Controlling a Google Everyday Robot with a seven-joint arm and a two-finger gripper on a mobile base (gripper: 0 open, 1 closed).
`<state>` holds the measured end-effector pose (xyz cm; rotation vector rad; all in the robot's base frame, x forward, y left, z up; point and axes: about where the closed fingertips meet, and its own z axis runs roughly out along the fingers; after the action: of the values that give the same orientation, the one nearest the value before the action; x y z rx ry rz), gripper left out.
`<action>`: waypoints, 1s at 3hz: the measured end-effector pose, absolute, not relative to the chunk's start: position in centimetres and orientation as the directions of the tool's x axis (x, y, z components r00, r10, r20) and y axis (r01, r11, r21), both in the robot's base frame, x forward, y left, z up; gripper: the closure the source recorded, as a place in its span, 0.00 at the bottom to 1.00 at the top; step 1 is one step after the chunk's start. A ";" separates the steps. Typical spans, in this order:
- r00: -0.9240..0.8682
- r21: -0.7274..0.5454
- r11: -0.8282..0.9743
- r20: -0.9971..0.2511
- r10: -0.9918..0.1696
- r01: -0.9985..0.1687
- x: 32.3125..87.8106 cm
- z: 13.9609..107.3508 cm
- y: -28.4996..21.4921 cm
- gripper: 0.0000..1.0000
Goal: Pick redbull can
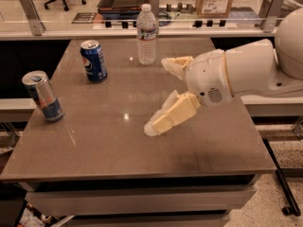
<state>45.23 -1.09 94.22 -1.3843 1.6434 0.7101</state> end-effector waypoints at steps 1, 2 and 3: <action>-0.019 -0.093 0.248 -0.910 -0.413 -0.964 45.6 93.7 3.0 0.00; 0.045 -0.138 0.242 -0.933 -0.357 -0.960 46.7 93.6 7.2 0.00; 0.050 -0.138 0.230 -0.935 -0.351 -0.963 47.5 93.6 8.3 0.00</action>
Offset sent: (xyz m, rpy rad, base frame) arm 0.0298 0.1233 -0.0156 0.2271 -0.1242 0.0176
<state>47.45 8.27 93.59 -1.3016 1.4917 0.7622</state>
